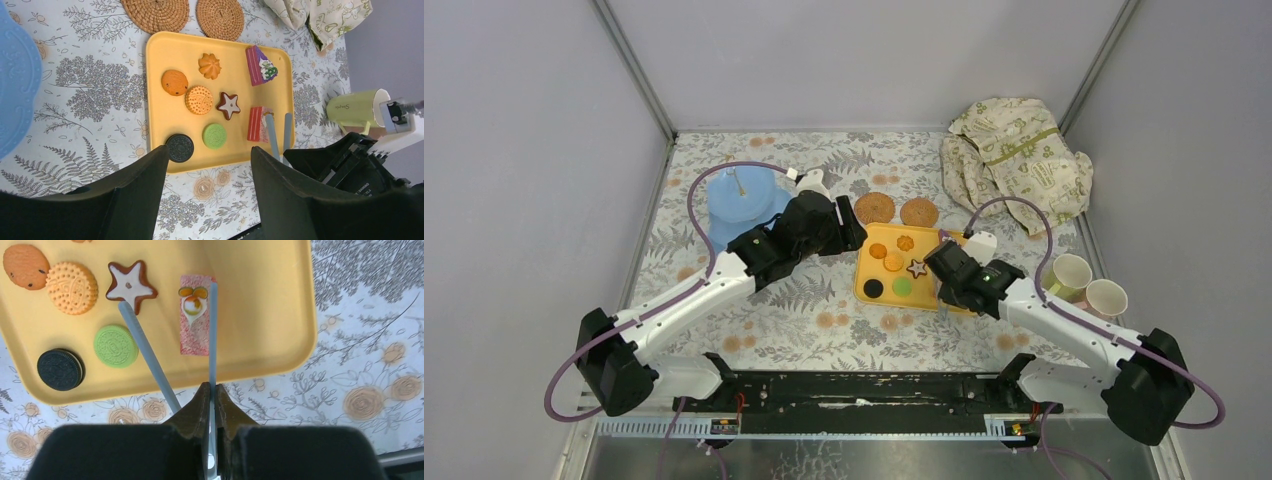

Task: Serve the afternoon tea
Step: Pick up the clamp from the tray, then place the clamp on the tray.

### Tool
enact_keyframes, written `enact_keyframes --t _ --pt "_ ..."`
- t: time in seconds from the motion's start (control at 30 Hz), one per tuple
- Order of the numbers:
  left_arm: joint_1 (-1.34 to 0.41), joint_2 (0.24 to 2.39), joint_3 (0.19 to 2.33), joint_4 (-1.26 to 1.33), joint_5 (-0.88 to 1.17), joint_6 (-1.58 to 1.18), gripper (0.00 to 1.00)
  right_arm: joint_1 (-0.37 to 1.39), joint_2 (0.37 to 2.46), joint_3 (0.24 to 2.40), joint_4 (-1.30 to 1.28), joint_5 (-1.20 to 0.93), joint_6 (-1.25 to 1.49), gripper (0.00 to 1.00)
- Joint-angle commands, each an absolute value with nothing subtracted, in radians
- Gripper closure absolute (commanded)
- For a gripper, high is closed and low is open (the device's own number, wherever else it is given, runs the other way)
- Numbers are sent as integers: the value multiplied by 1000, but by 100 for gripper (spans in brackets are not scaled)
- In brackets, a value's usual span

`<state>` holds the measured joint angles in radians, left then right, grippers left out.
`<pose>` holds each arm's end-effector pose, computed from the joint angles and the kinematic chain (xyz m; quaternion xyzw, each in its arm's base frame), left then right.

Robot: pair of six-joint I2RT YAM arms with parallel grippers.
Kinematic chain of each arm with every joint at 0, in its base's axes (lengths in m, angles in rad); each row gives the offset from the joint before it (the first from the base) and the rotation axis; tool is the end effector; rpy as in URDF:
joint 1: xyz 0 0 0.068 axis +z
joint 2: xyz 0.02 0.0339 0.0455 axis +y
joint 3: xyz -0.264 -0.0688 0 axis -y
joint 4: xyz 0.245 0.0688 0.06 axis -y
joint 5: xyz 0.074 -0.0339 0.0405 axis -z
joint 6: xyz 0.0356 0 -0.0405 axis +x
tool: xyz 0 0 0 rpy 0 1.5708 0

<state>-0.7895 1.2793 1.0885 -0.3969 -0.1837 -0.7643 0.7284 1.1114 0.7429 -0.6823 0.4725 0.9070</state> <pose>0.2066 -0.1990 0.3184 -0.0322 0.8784 -0.2718 0.3918 0.1642 0.1248 0.2261 0.1437 0.9304 0.0277 0.3360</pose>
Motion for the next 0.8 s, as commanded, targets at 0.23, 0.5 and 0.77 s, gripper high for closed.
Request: enact_keyframes --t 0.23,0.5,0.77 --pt "-784 1227 1106 -386 -189 -723 31 860 1193 725 -715 576 1205 93" --pt "-776 1225 1093 -387 -167 -711 31 882 1199 686 -712 578 1301 93" --pt "-767 1231 1073 -376 -146 -706 31 891 1248 670 -689 566 1329 93"
